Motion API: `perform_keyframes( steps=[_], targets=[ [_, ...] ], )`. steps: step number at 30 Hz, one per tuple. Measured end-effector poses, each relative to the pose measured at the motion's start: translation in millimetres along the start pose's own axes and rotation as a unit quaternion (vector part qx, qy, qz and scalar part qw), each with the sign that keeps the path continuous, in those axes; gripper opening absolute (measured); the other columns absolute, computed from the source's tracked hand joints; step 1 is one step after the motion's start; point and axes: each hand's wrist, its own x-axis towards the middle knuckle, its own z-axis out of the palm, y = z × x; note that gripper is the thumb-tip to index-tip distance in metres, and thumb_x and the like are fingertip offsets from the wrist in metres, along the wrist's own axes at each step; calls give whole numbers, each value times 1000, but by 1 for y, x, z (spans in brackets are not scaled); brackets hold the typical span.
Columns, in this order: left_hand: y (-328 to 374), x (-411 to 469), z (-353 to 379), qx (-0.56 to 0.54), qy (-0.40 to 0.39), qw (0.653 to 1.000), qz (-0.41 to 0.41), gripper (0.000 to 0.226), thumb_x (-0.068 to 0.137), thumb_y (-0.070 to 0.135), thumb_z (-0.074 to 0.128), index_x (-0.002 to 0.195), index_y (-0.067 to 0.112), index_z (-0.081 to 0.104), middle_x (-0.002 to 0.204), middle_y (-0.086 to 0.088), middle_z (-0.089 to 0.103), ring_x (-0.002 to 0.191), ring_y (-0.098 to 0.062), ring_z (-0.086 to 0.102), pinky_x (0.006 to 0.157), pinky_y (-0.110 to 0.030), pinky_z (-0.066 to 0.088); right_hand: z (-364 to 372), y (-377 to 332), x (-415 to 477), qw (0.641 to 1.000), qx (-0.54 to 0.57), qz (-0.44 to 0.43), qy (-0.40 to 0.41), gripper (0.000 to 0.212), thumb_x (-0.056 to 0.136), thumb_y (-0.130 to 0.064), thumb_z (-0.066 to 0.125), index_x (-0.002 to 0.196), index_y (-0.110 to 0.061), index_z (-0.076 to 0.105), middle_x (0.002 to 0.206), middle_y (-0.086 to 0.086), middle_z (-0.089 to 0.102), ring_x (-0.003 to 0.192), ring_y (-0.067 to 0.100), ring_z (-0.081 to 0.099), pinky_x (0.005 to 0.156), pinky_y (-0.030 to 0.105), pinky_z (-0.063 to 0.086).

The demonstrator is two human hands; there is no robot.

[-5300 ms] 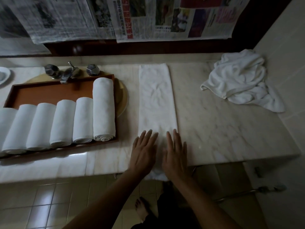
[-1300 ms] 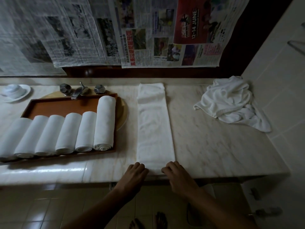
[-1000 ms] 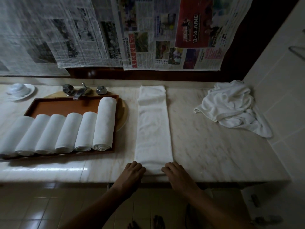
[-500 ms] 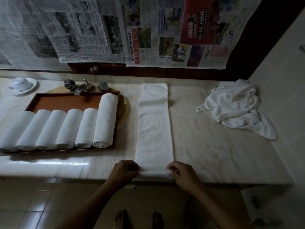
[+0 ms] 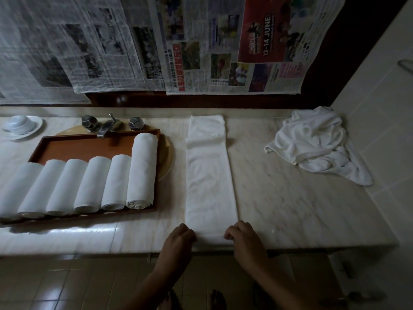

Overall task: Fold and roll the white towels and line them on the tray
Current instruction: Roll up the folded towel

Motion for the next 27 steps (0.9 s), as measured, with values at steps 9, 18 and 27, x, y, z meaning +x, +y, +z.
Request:
perform_keyframes(
  steps=[9,18,27],
  targets=[
    [-22,-9,13,75,-31,993,80,30,82,22,58,111,27,59,107,8,53,88,-12,46,72,-28,44,-5,7,-17,994,-43,-101,19,42,84,-16,53,123,-31,55,122,-8,48,107,18,48,85,35,49],
    [-26,4,7,140,-35,982,120,19,72,17,75,86,22,64,95,4,53,82,-16,45,65,-31,44,-8,18,-4,990,-58,-126,-9,60,78,2,59,127,-34,55,127,-14,51,116,13,48,90,33,48],
    [-13,23,-34,-78,-67,989,-102,14,88,25,77,102,27,76,82,21,65,74,13,61,64,-4,41,-23,26,4,995,98,-22,-21,22,99,-21,60,116,-29,71,109,-14,67,99,3,61,89,29,54]
  ],
)
